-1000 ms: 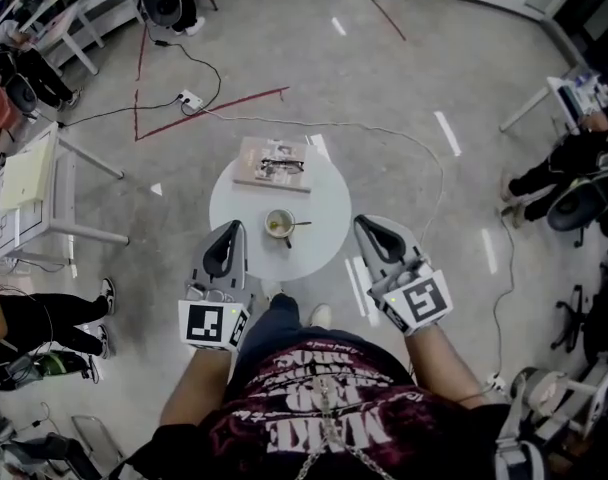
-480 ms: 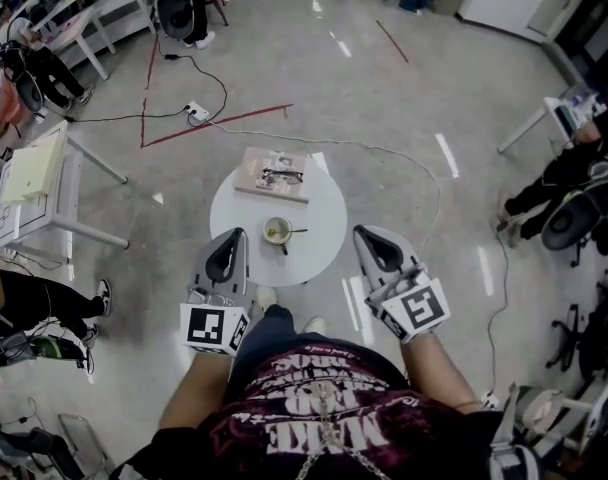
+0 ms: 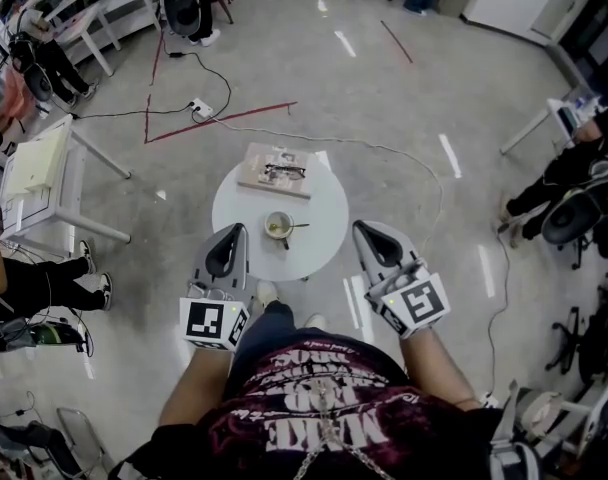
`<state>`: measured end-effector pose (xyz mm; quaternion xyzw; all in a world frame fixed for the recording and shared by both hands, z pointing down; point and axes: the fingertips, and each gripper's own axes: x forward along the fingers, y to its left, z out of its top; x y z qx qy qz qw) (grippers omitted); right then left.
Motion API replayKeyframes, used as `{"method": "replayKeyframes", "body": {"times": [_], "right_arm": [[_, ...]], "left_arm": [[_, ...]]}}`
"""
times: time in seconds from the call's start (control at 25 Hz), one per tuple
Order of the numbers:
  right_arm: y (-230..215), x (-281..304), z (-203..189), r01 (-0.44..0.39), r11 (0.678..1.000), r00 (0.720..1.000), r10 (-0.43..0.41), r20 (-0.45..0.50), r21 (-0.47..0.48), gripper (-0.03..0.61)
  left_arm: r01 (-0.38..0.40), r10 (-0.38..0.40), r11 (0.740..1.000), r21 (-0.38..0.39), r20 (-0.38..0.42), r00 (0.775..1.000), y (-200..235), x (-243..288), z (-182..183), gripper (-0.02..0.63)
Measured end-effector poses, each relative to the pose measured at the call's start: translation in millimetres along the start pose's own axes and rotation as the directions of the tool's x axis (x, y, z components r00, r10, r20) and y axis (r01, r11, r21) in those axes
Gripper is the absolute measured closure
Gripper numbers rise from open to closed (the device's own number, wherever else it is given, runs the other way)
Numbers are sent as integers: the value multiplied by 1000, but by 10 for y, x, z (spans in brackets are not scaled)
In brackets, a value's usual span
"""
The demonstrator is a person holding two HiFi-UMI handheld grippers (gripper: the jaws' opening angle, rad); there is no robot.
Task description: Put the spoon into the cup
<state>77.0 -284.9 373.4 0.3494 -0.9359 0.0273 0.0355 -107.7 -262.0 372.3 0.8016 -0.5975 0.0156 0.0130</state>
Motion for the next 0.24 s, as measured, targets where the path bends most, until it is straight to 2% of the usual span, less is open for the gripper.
{"method": "replayKeyframes", "body": {"times": [0.24], "right_arm": [[36,-33,-18,0,1000,1000,0,-2,-12,545]], "left_arm": [[1,-1,1000,6,2,1000,-27,-51,-17,583]]}}
